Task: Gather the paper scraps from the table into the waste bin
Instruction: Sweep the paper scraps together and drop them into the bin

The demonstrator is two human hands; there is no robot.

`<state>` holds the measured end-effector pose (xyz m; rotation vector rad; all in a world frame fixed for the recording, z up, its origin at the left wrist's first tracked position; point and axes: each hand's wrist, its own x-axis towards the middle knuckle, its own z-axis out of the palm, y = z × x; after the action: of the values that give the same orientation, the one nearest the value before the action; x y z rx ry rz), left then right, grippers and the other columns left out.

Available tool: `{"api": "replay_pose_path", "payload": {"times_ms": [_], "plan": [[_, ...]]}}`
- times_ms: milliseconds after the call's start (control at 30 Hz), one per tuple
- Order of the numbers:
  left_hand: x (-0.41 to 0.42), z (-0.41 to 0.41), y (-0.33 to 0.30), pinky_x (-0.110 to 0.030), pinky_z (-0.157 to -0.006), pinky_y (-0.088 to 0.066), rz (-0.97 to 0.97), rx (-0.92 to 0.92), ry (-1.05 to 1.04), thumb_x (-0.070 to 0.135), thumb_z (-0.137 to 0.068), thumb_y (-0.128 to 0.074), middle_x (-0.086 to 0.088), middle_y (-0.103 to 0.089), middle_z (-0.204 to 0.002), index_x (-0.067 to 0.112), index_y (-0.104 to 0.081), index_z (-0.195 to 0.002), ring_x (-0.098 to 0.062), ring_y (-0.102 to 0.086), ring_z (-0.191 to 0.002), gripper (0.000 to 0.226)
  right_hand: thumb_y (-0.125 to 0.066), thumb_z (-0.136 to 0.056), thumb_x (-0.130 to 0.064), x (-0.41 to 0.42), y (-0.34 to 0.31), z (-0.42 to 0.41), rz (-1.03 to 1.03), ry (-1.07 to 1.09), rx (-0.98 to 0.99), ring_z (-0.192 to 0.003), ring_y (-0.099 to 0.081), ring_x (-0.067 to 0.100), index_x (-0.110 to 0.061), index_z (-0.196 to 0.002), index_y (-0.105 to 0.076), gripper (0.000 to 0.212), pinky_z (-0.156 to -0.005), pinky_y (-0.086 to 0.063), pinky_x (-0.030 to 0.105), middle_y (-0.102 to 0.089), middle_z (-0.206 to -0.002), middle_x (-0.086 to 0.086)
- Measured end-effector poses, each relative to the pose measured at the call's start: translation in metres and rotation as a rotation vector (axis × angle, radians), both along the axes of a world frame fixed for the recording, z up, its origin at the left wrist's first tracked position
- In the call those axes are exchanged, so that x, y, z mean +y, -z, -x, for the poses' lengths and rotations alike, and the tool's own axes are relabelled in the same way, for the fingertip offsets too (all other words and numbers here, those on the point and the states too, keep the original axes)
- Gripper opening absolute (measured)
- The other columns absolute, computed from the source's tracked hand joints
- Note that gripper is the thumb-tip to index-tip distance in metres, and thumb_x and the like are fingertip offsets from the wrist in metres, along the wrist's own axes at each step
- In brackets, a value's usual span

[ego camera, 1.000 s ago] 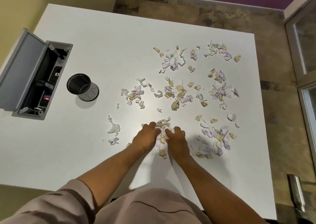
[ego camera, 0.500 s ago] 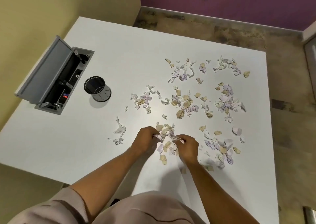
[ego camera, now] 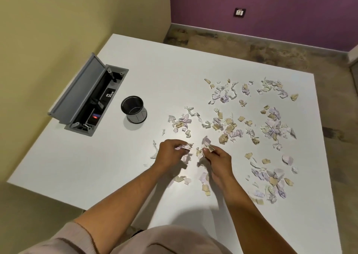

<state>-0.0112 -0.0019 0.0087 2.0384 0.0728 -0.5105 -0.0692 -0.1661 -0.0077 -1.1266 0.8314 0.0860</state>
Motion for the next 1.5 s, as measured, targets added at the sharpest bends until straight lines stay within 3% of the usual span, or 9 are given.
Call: {"api": "replay_pose_path", "payload": {"times_ms": [100,200,400,500,667,833,1000,1267,1500], "plan": [[0.023,-0.021,-0.008,-0.020,-0.064,-0.055,0.050,-0.006,-0.023,0.006,-0.076,-0.079,0.000,-0.074,-0.083,0.014,-0.077,-0.094,-0.007,-0.069,-0.069,0.020,-0.070,-0.081,0.005,0.030,-0.017,-0.015,-0.045,0.030,-0.037,-0.058,-0.059,0.019,-0.011,-0.078,-0.075,0.017,-0.054,-0.054,0.026,-0.067,-0.068,0.009],[0.046,-0.046,-0.013,-0.024,-0.064,-0.055,0.075,-0.018,-0.070,0.009,-0.075,-0.080,0.000,-0.074,-0.081,0.020,-0.076,-0.090,-0.011,-0.068,-0.064,0.019,-0.068,-0.083,0.007,0.057,-0.028,-0.032,-0.081,0.030,-0.057,-0.061,-0.062,0.017,-0.007,-0.085,-0.073,0.015,-0.054,-0.055,0.023,-0.069,-0.073,0.010],[0.094,-0.102,-0.023,-0.024,-0.066,-0.054,0.106,-0.063,-0.150,0.007,-0.076,-0.079,0.007,-0.069,-0.074,0.019,-0.074,-0.090,0.000,-0.060,-0.056,0.018,-0.065,-0.084,0.009,0.101,-0.043,-0.069,-0.104,0.001,-0.093,-0.063,-0.064,0.012,-0.002,-0.089,-0.070,0.013,-0.057,-0.054,0.017,-0.067,-0.076,0.010],[0.115,-0.133,-0.026,-0.010,-0.063,-0.049,0.066,-0.105,-0.204,0.011,-0.074,-0.080,0.014,-0.066,-0.072,0.021,-0.074,-0.089,0.007,-0.058,-0.059,0.019,-0.065,-0.084,0.009,0.117,-0.047,-0.084,-0.109,-0.003,-0.103,-0.064,-0.060,0.013,0.000,-0.089,-0.068,0.011,-0.058,-0.054,0.017,-0.065,-0.074,0.009],[0.134,-0.179,-0.022,-0.015,-0.063,-0.048,-0.013,-0.080,-0.269,0.013,-0.074,-0.079,0.000,-0.071,-0.082,0.019,-0.076,-0.089,-0.011,-0.063,-0.068,0.016,-0.064,-0.084,0.010,0.135,-0.048,-0.096,-0.134,0.027,-0.108,-0.053,-0.060,0.010,-0.001,-0.081,-0.066,0.012,-0.048,-0.052,0.020,-0.062,-0.061,0.005],[0.140,-0.206,-0.005,-0.024,-0.073,-0.052,-0.290,0.023,-0.146,0.004,-0.077,-0.074,-0.016,-0.062,-0.117,0.015,-0.073,-0.100,-0.028,-0.066,-0.095,0.025,-0.065,-0.084,0.010,0.137,-0.041,-0.098,-0.101,0.017,-0.114,-0.056,-0.061,0.009,-0.001,-0.082,-0.067,0.011,-0.054,-0.053,0.018,-0.064,-0.061,0.003],[0.132,-0.209,0.001,-0.035,-0.086,-0.054,-0.558,0.001,0.073,0.003,-0.084,-0.061,-0.019,-0.060,-0.120,0.007,-0.068,-0.113,-0.034,-0.062,-0.105,0.031,-0.067,-0.082,0.008,0.139,-0.033,-0.105,-0.064,0.001,-0.099,-0.065,-0.064,0.010,0.000,-0.090,-0.069,0.011,-0.066,-0.055,0.018,-0.068,-0.069,0.003],[0.134,-0.219,-0.004,-0.031,-0.077,-0.046,-0.504,0.046,0.085,0.017,-0.082,-0.072,-0.018,-0.060,-0.120,0.005,-0.066,-0.113,-0.035,-0.061,-0.105,0.033,-0.072,-0.080,0.004,0.149,-0.032,-0.124,0.038,-0.114,-0.110,-0.069,-0.065,0.010,-0.005,-0.092,-0.074,0.015,-0.075,-0.055,0.023,-0.072,-0.073,0.001],[0.152,-0.227,-0.010,-0.033,-0.097,-0.049,-0.406,-0.004,0.099,0.001,-0.083,-0.061,-0.010,-0.064,-0.121,0.018,-0.070,-0.109,-0.026,-0.059,-0.112,0.033,-0.075,-0.078,0.002,0.162,-0.035,-0.156,0.106,-0.169,-0.078,-0.077,-0.067,0.016,-0.012,-0.085,-0.075,0.015,-0.078,-0.057,0.027,-0.074,-0.079,0.004]]}}
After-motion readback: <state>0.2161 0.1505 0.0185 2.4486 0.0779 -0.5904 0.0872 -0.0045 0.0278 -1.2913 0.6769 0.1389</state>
